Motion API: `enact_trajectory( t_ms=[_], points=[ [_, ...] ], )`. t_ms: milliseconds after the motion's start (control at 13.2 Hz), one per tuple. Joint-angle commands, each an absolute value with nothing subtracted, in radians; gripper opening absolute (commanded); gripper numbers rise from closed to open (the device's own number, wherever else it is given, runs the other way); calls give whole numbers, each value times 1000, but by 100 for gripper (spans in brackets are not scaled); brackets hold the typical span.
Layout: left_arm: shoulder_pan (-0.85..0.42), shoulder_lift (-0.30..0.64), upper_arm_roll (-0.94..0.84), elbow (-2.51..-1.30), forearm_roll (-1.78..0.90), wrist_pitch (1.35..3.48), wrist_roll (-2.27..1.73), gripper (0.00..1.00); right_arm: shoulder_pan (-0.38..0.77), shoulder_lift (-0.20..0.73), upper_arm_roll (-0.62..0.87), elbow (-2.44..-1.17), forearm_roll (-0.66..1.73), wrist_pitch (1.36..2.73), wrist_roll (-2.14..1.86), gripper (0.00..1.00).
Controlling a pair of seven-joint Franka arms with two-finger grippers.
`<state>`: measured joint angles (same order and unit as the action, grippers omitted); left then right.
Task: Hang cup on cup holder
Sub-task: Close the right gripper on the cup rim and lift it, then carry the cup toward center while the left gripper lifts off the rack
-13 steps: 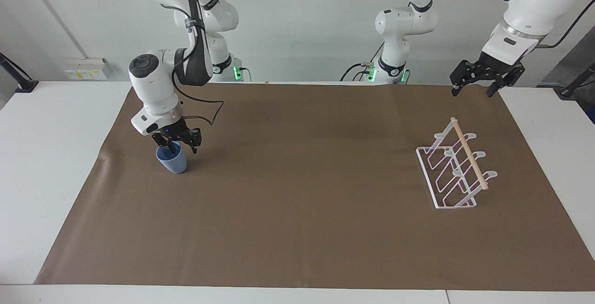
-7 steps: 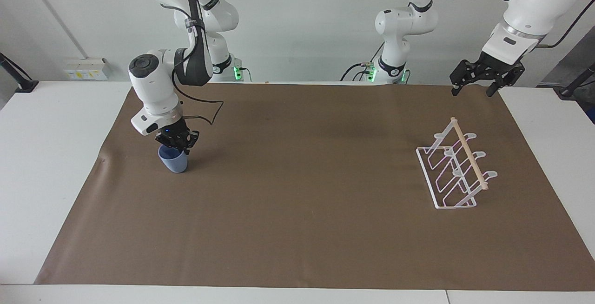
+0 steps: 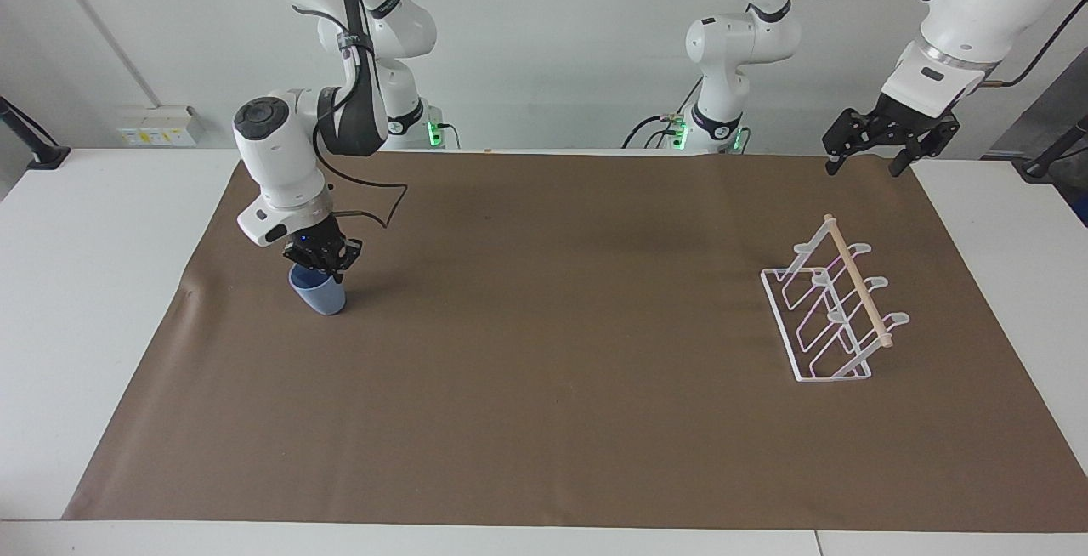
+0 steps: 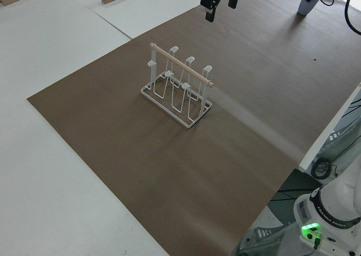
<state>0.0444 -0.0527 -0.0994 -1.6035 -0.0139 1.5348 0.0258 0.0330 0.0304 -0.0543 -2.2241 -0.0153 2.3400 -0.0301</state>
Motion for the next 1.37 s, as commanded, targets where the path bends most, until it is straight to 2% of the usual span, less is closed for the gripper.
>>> enact_trajectory(
  t_ms=[0,456,1065,1293],
  points=[
    [37,-84,-97,-1643,-6,1559,-4,100,29,38,-51,-2226,21,2364,-41,0],
    [37,-84,-98,-1643,-9,1560,-38,100,29,48,-29,-2200,283,2359,-190,0],
    [37,-83,-94,-1632,-163,1537,-362,100,29,45,69,-2174,726,2292,-512,0],
    [37,-80,-104,-1634,-198,1594,-547,100,29,41,89,-2166,868,2258,-599,0]
  ],
)
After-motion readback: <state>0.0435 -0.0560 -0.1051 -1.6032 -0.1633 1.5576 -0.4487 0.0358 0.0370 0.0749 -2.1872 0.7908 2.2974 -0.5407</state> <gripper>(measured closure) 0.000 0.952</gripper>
